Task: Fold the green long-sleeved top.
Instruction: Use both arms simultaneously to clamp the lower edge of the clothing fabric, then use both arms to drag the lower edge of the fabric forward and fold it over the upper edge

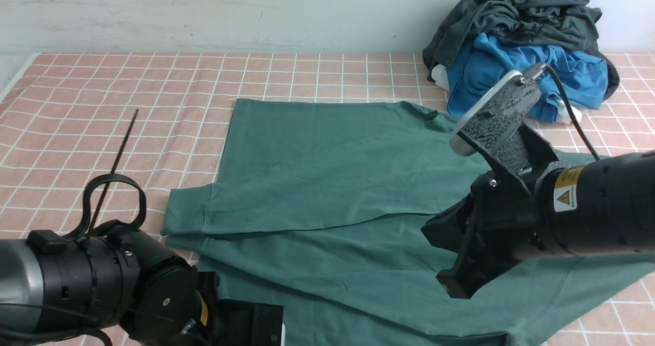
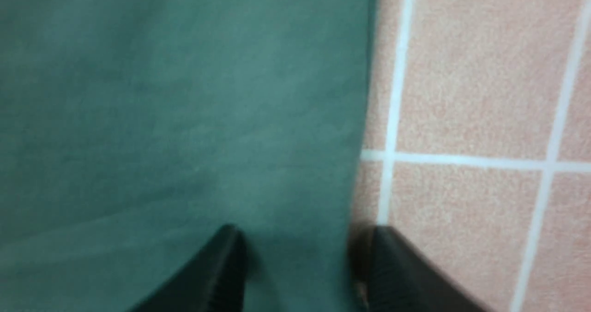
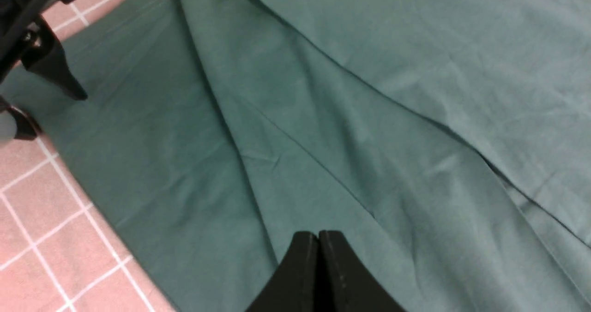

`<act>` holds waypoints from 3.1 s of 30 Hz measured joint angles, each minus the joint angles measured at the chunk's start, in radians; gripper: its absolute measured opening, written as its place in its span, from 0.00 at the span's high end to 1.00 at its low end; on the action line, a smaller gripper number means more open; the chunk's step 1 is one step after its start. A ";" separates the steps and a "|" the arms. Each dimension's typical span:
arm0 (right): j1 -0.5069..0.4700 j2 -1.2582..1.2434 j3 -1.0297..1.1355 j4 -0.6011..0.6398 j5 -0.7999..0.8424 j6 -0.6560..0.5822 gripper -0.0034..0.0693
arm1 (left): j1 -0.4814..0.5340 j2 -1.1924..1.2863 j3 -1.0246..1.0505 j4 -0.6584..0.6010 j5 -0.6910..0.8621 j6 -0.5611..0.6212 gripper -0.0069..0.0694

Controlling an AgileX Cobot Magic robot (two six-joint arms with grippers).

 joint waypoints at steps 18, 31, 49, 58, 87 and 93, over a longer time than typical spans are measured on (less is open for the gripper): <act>0.000 -0.021 -0.001 -0.039 0.241 -0.228 0.95 | -0.008 -0.118 0.000 0.290 0.103 -0.777 0.90; -0.005 0.171 0.179 -0.464 0.278 -0.244 0.42 | -0.008 -0.122 0.000 0.289 0.127 -0.870 0.90; -0.126 0.299 0.303 -1.006 -0.031 0.250 0.68 | -0.008 -0.122 -0.041 0.236 0.224 -0.872 0.90; -0.129 0.286 0.305 -0.957 0.009 0.267 0.94 | -0.007 -0.136 -0.116 0.197 0.316 -0.893 0.90; -0.547 0.731 -0.444 -1.116 -0.354 0.548 0.89 | 0.368 0.626 -1.220 0.203 -0.015 -0.900 0.85; -0.510 0.775 -0.545 -1.036 -0.164 0.555 0.69 | 0.383 0.739 -1.344 0.208 0.030 -0.929 0.58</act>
